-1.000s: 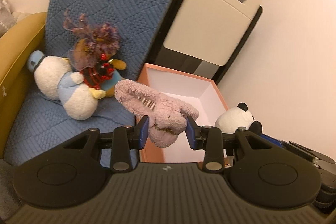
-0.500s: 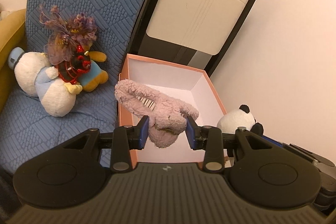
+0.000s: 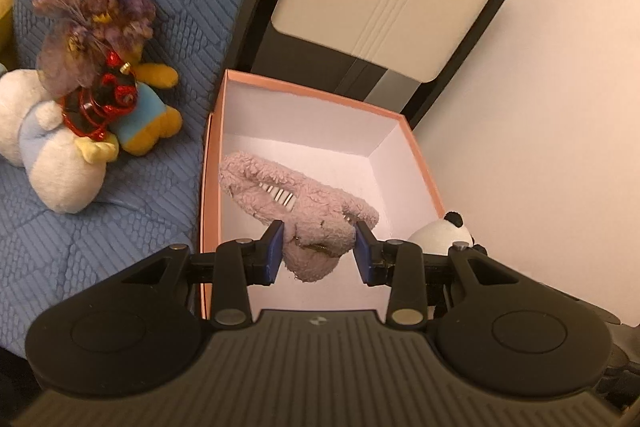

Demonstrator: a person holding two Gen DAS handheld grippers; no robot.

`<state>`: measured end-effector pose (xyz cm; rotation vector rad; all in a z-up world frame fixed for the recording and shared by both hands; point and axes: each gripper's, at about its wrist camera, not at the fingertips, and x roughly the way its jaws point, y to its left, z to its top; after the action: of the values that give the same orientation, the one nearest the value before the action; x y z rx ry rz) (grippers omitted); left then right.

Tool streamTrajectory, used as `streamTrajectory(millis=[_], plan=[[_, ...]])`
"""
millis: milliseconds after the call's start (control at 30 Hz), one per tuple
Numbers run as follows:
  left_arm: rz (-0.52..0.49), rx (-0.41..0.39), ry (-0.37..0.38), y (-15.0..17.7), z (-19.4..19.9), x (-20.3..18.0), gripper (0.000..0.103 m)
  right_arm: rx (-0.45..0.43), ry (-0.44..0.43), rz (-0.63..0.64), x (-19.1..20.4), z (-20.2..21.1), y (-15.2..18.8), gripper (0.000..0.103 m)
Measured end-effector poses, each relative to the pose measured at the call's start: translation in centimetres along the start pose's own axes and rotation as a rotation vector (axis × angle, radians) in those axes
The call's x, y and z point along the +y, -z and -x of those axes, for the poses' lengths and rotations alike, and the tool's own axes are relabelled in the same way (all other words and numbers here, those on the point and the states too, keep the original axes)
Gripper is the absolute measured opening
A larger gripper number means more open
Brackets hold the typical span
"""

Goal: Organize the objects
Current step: 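Carry the bunny with the left tool and the panda with the right tool into the box, then open both tools to release the bunny and panda in the box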

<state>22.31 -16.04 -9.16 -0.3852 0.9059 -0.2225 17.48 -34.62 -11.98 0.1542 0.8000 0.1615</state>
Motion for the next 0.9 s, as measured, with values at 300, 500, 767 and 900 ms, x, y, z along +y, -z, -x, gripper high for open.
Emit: streamTrajectory(millis=[300, 500, 767, 900], plan=[[0.021, 0.068, -0.028, -0.5, -6.4, 0.3, 0.042, 0.082, -0.003, -0.034, -3.3, -5.3, -0.6, 0.041], [0.026, 0.109, -0.037, -0.3, -9.8, 0.7, 0.042, 0.137, -0.006, -0.034, -4.7, -8.2, 0.0, 0.041], [0.02, 0.125, -0.047, 0.3, -11.2, 1.0, 0.043, 0.164, -0.006, -0.041, -5.3, -9.9, 0.3, 0.041], [0.003, 0.114, -0.042, 0.0, -10.4, 0.5, 0.05, 0.159, -0.008, -0.031, -5.3, -9.8, 0.1, 0.05]])
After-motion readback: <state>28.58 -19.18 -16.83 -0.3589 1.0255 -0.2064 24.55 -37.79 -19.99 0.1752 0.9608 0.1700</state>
